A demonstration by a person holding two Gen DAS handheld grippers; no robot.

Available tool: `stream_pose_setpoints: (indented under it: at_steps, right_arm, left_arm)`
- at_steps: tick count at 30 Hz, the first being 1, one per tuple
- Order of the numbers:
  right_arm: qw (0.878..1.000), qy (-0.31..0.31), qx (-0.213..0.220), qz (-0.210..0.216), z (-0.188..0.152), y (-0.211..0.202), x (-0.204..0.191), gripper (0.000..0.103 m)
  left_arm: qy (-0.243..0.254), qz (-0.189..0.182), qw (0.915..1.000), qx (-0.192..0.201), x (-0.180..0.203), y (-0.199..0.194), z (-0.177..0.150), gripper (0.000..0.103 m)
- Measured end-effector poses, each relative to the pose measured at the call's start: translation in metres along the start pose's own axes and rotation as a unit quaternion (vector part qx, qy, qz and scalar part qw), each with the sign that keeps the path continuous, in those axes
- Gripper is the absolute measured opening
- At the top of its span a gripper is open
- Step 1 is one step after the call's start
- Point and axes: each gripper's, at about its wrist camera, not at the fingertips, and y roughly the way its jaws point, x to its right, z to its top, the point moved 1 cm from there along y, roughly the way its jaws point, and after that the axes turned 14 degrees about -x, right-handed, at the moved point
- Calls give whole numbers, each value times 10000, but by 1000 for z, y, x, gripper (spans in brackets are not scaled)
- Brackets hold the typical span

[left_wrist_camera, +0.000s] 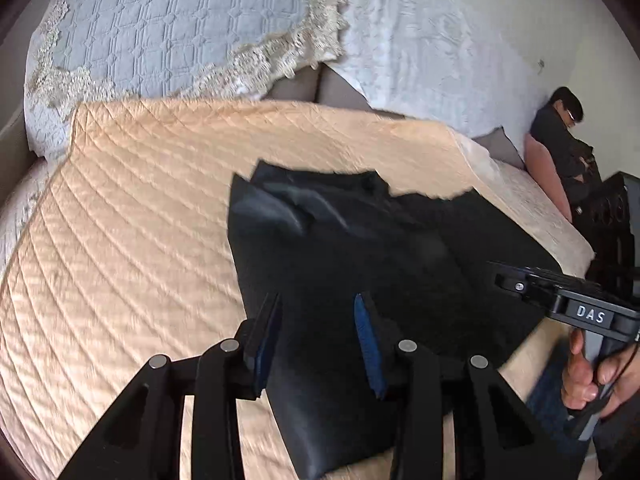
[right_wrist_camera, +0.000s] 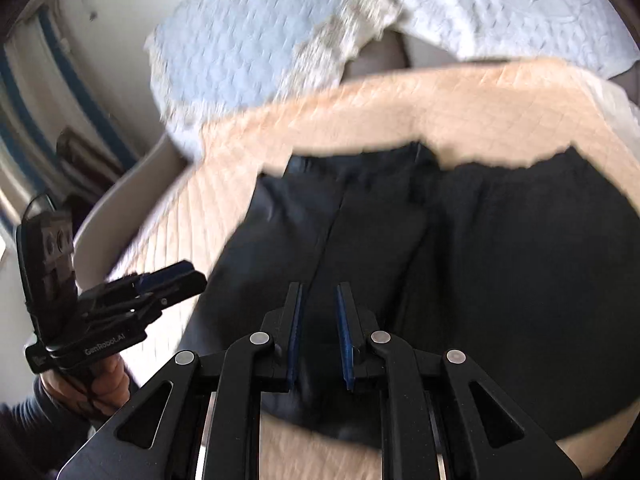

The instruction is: Fold large clothes

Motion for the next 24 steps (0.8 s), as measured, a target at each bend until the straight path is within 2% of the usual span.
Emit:
stream_pose_setpoints:
  at_steps: [2,3,5,17,21,24]
  right_arm:
    - [9993,14,-247,-283,-13,18,6,16]
    - [9991,113,-291,-270,-20,26,14,16]
    - [9997,153,-160,-139,-22,30,18,16]
    - [9988,76,-39,-488,-30,15,8,19]
    - [9991,74,374,-195,-27,-13,4,19]
    - [9994,113,191,-273,-24,2,9,19]
  left_arm:
    - [15,5,9998,-215,3,9,-19,40]
    - [-50,35,9995,-302,2,17,-27,40]
    - [-60,119,9997,-201,2,22,-36,40]
    - [-258,350,9985,-322,6,15,-33,40]
    - [-199,154,9995,-209,13,-3,-33,39]
    - [-86,184,9997,-130,19,-1,-26,39]
